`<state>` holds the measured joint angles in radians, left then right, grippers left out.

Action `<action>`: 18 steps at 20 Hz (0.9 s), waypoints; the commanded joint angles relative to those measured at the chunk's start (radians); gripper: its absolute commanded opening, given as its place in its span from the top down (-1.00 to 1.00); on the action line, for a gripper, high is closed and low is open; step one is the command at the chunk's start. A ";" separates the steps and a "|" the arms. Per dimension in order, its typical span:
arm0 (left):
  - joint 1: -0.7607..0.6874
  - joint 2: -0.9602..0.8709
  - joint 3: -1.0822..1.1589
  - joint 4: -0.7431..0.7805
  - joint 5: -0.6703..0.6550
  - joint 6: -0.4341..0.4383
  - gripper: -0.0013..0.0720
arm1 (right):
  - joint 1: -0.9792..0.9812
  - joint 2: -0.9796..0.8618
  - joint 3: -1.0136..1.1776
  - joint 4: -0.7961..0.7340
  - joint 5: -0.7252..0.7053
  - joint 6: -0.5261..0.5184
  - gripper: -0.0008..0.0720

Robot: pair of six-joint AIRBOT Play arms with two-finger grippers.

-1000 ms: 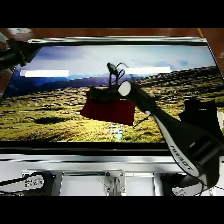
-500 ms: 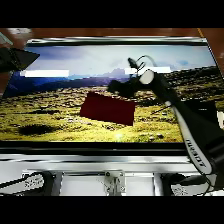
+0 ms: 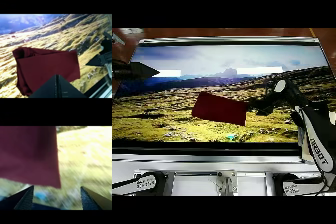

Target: Fold the shirts.

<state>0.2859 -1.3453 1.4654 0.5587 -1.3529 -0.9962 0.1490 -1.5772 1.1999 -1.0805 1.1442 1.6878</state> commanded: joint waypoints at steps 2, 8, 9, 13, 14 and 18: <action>-0.042 -0.001 0.000 0.067 0.017 -0.011 0.85 | 0.003 -0.122 -0.047 0.341 -0.109 -0.172 -0.91; -0.085 -0.001 0.000 0.066 0.017 -0.011 0.85 | 0.003 -0.190 -0.047 0.410 -0.111 -0.195 -0.31; -0.096 -0.001 0.000 0.067 0.017 -0.011 0.85 | 0.003 -0.190 -0.047 0.412 -0.117 -0.210 0.27; -0.132 -0.001 0.000 0.067 0.017 -0.011 0.85 | -0.023 -0.177 0.034 0.416 -0.097 -0.359 0.82; -0.138 -0.001 0.000 0.067 0.017 -0.012 0.85 | -0.040 -0.163 0.072 0.413 -0.089 -0.377 0.82; -0.143 -0.001 0.000 0.067 0.017 -0.021 0.85 | -0.182 -0.060 0.233 0.372 -0.035 -0.375 0.82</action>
<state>0.1509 -1.3457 1.4654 0.6250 -1.3361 -1.0096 0.0505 -1.6943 1.3354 -0.6811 1.0698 1.3369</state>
